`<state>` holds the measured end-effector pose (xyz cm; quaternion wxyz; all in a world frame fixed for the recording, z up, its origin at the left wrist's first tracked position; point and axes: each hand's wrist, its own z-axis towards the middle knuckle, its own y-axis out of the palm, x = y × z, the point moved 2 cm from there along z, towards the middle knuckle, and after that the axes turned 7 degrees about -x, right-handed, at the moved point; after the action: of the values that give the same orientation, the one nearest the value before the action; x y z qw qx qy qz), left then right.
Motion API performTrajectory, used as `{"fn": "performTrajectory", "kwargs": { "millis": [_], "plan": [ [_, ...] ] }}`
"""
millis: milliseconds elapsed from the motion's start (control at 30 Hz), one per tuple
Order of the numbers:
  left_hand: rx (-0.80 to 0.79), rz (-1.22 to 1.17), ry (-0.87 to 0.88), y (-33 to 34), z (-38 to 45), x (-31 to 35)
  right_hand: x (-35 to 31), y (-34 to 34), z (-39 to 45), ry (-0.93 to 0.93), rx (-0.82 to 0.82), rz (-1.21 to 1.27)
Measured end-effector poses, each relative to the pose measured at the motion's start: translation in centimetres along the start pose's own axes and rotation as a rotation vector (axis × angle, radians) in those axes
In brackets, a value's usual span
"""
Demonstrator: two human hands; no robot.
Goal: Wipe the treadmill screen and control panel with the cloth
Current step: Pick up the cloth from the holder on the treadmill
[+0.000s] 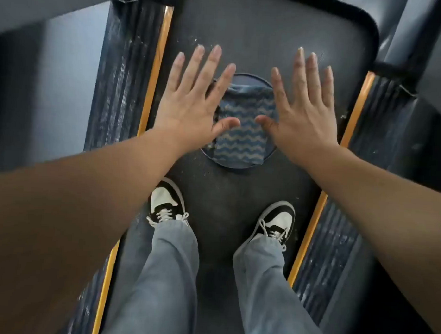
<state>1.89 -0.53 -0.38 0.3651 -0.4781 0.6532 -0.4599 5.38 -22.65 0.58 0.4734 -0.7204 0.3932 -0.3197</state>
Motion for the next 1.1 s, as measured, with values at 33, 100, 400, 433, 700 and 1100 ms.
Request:
{"fn": "performTrajectory", "kwargs": {
  "millis": [33, 100, 400, 433, 700, 1100],
  "plan": [
    [0.002, 0.017, -0.008, -0.2, 0.4, -0.2, -0.1, -0.1, 0.2, 0.002, 0.015, 0.010],
    [0.013, 0.035, -0.013, 0.0, 1.1, -0.7, -0.1, 0.0, 0.8, 0.006, 0.042, 0.037],
    [0.188, -0.032, 0.077, 0.1, 1.0, -1.2, 0.0, 0.5, 0.6, -0.046, 0.201, 0.116],
    [0.222, -0.033, 0.082, 0.1, 1.0, -1.1, 0.0, 0.4, 0.6, -0.046, 0.208, 0.116],
    [0.324, -0.114, 0.020, -1.2, 0.5, 0.0, 0.0, -1.2, 0.6, -0.036, 0.289, 0.126],
    [0.467, -0.140, 0.009, -12.4, -2.2, -2.1, 0.7, -12.7, -2.2, -0.050, 0.463, 0.223]
  ]
}}
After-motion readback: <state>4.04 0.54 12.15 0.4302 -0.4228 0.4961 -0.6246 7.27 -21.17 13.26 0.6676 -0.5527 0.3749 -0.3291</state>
